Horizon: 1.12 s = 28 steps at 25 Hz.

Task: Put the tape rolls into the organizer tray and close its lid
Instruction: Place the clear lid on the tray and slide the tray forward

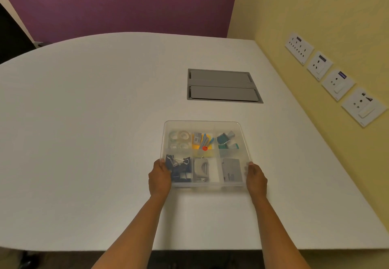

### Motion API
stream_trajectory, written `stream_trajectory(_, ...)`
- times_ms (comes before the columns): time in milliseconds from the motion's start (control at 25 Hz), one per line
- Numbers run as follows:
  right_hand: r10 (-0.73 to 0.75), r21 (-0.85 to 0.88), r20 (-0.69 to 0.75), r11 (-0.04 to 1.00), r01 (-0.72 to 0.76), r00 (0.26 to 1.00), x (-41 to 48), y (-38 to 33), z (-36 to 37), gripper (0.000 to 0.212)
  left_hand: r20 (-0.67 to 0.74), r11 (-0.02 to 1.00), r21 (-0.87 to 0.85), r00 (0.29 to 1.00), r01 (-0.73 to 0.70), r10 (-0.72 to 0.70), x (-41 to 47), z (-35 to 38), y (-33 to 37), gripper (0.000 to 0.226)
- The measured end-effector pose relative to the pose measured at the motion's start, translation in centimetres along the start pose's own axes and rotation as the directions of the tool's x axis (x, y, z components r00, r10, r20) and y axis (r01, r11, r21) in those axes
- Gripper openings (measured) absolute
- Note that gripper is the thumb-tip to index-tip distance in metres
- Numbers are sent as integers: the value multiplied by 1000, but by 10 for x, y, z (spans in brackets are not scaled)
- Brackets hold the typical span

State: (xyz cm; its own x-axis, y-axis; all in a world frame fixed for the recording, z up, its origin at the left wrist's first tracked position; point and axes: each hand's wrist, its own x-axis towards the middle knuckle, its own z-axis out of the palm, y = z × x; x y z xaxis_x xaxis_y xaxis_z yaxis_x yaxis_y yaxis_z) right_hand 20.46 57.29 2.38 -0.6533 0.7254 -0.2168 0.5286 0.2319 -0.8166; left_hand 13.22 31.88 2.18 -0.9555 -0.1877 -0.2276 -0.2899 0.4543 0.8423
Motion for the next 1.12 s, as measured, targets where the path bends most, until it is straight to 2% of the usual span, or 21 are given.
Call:
stream_trajectory(240, 132, 209, -7, 969, -128, 991, -11, 5, 0, 51, 3, 989, -144, 999, 44, -44, -12, -3, -4, 48)
stream_trajectory(360, 129, 256, 12, 958, -128, 992, -13, 5, -1, 48, -4, 988, -144, 998, 57, -58, -13, -3, -3, 48)
stream_trajectory(760, 95, 255, -39, 963, -82, 995, -13, 6, 0, 41, -77, 995, -95, 996, 39, -46, -14, -2, -2, 47)
stream_trajectory(960, 43, 173, -75, 984, -29, 996, -14, 5, 0, 39, -55, 998, -65, 999, -2, -1, -14, -4, 1, 45)
stream_trajectory(1120, 2, 201, -124, 979, 23, 992, -20, 4, 1, 34, -46, 994, -99, 998, -45, 41, -22, -8, 2, 42)
